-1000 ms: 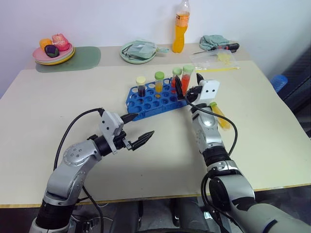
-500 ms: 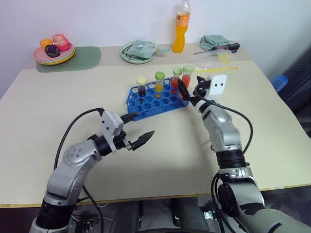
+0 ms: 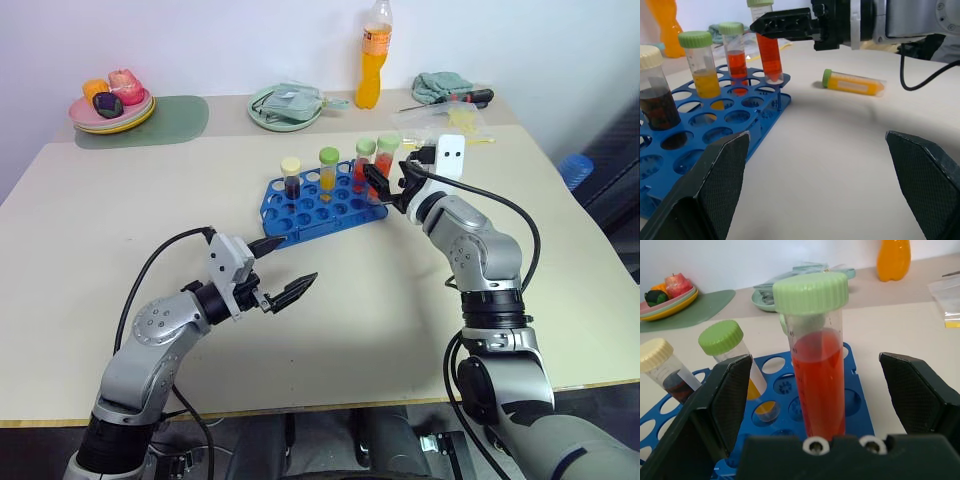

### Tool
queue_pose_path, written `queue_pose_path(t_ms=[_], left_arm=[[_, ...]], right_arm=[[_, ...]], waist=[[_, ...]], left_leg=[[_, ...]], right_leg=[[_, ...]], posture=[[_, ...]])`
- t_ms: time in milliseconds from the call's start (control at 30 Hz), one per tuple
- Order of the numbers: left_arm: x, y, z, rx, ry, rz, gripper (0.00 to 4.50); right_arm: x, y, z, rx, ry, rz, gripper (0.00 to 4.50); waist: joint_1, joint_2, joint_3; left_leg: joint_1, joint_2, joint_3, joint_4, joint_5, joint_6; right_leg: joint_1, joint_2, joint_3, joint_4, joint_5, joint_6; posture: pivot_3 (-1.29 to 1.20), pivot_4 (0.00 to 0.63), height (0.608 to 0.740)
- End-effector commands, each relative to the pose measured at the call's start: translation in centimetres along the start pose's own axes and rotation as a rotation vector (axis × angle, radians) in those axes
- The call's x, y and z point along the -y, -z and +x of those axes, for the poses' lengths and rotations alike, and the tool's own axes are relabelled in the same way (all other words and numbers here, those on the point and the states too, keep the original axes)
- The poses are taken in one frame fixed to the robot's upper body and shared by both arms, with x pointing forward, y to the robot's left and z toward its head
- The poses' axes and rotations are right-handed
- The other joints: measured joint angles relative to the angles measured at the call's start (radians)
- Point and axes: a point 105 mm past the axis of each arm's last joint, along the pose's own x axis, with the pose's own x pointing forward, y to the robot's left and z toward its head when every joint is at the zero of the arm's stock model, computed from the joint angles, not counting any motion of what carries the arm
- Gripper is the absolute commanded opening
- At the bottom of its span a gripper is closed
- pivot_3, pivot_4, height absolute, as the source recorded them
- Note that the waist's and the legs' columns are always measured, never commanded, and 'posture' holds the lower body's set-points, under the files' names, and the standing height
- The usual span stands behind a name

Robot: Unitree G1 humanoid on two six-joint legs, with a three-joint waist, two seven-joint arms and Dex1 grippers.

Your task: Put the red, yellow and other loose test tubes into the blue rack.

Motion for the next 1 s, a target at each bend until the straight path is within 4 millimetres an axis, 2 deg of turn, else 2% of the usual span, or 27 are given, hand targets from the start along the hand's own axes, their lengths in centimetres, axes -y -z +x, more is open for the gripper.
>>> queue_pose_path(t_ms=[33, 67, 133, 200, 267, 567, 667, 700, 1000], left_arm=[[0.1, -0.5, -0.1, 0.027, 0.0, 0.022, 4.5], [0.1, -0.4, -0.1, 0.027, -0.001, 0.022, 4.5], [0.2, -0.3, -0.2, 0.026, -0.001, 0.021, 4.5], [0.2, -0.3, -0.3, 0.025, -0.002, 0.021, 4.5], [0.2, -0.2, -0.3, 0.025, -0.004, 0.021, 4.5], [0.2, -0.3, -0.1, 0.027, 0.001, 0.024, 4.5], [0.2, -0.5, 0.0, 0.028, 0.002, 0.026, 4.5], [0.2, -0.6, -0.1, 0.028, 0.001, 0.026, 4.5], [0.2, -0.6, -0.2, 0.024, -0.003, 0.03, 4.5]], right_arm=[[-0.4, -1.8, 0.2, 0.044, -0.017, -0.012, 4.48], [-0.4, -1.7, 0.3, 0.039, -0.021, -0.015, 4.48], [-0.5, -1.6, 0.4, 0.033, -0.023, -0.012, 3.98], [-0.6, -1.6, 0.5, 0.032, -0.025, -0.01, 3.2], [-0.5, -1.6, 0.4, 0.032, -0.021, -0.014, 2.22], [-0.6, -1.6, 0.4, 0.038, -0.017, -0.014, 2.22], [-0.3, -1.5, 0.4, 0.037, 0.003, -0.013, 1.42], [-0.2, -1.5, 0.4, 0.036, 0.012, -0.019, 1.01], [-1.3, -1.5, 0.1, 0.074, -0.039, -0.062, 1.01]], waist=[[0.0, 0.0, 0.0], [0.0, 0.0, 0.0], [-0.001, 0.0, 0.0], [0.0, 0.0, 0.0], [0.0, 0.0, 0.0], [0.0, 0.0, 0.0], [0.0, 0.0, 0.0], [-0.001, 0.0, 0.0], [-0.001, 0.0, 0.0]], left_leg=[[0.0, 0.0, 0.0, 0.0, 0.0, 0.0], [0.0, 0.0, 0.0, 0.0, 0.0, 0.0], [0.0, 0.0, 0.0, 0.0, 0.0, 0.0], [0.0, 0.0, 0.0, 0.0, 0.0, 0.0], [0.0, 0.0, 0.0, 0.0, 0.0, 0.0], [0.0, 0.0, 0.0, 0.0, 0.0, 0.0], [0.0, 0.0, 0.0, 0.0, 0.0, 0.0], [0.0, 0.0, 0.0, 0.0, 0.0, 0.0], [0.0, 0.0, 0.0, 0.0, 0.0, 0.0]], right_leg=[[0.0, 0.0, 0.0, 0.0, 0.0, 0.0], [0.0, 0.0, 0.0, 0.0, 0.0, 0.0], [0.0, 0.0, 0.0, 0.0, 0.0, 0.0], [0.0, 0.0, 0.0, 0.0, 0.0, 0.0], [0.0, 0.0, 0.0, 0.0, 0.0, 0.0], [0.0, 0.0, 0.0, 0.0, 0.0, 0.0], [0.0, 0.0, 0.0, 0.0, 0.0, 0.0], [0.0, 0.0, 0.0, 0.0, 0.0, 0.0], [0.0, 0.0, 0.0, 0.0, 0.0, 0.0]], posture=[[0.0, 0.15, 0.74], [0.0, 0.15, 0.74], [0.0, 0.15, 0.74], [0.0, 0.15, 0.74], [0.0, 0.15, 0.74], [0.0, 0.15, 0.74], [0.0, 0.15, 0.74], [0.0, 0.15, 0.74], [0.0, 0.15, 0.74]])
